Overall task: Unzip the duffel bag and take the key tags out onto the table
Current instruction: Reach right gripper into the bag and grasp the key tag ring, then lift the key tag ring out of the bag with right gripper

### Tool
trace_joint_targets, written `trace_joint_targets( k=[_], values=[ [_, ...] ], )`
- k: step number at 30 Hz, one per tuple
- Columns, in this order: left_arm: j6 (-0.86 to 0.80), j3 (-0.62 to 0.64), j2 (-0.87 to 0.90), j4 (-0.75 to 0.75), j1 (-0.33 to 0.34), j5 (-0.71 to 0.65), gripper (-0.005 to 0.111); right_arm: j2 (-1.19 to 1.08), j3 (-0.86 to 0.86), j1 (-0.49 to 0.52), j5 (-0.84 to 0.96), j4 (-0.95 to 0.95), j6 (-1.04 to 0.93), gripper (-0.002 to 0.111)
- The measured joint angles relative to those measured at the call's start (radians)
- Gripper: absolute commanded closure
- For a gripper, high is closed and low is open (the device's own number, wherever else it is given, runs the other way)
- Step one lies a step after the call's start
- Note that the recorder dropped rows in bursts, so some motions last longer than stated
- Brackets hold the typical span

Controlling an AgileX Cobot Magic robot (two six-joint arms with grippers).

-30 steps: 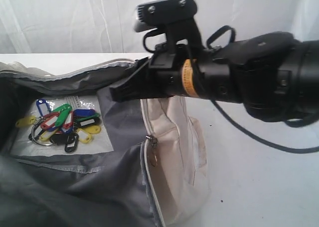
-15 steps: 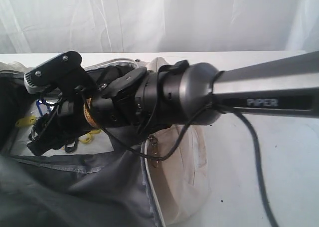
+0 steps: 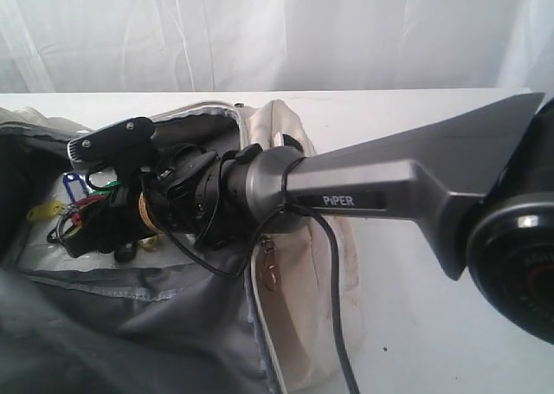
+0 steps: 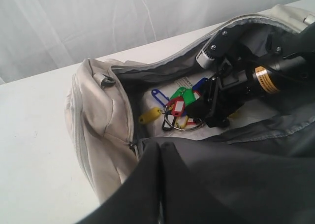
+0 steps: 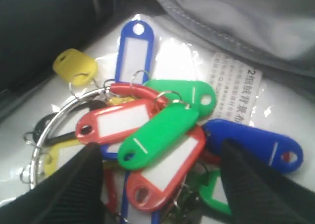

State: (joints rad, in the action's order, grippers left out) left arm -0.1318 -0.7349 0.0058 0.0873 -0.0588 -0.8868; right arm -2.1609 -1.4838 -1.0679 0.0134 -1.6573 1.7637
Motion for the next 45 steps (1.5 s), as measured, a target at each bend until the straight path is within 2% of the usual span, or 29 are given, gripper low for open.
trace_joint_targets(
  k=[4, 6, 15, 23, 34, 40, 45],
  values=[
    [0.000, 0.000, 0.000, 0.000, 0.000, 0.000, 0.107, -0.011, -0.004, 0.000, 0.009, 0.000, 0.000, 0.093],
    [0.000, 0.000, 0.000, 0.000, 0.000, 0.000, 0.107, -0.011, -0.009, 0.000, 0.012, 0.002, 0.007, 0.108],
    [0.002, 0.000, 0.000, 0.000, 0.000, 0.000, 0.107, 0.029, -0.067, 0.000, 0.010, 0.006, 0.056, 0.108],
    [0.002, 0.000, 0.000, -0.002, 0.000, -0.032, 0.107, 0.253, -0.088, 0.027, 0.138, 0.004, 0.001, 0.108],
    [0.004, 0.000, 0.000, -0.002, 0.000, -0.044, 0.107, 0.531, -0.090, 0.119, 0.160, 0.004, -0.050, 0.108],
    [0.004, 0.000, 0.000, -0.002, 0.000, -0.044, 0.107, 0.651, 0.004, 0.143, 0.186, 0.008, -0.101, 0.108],
    [0.004, 0.000, 0.000, -0.002, 0.000, -0.044, 0.107, 0.738, 0.146, 0.143, 0.319, 0.113, -0.241, 0.108]
  ],
)
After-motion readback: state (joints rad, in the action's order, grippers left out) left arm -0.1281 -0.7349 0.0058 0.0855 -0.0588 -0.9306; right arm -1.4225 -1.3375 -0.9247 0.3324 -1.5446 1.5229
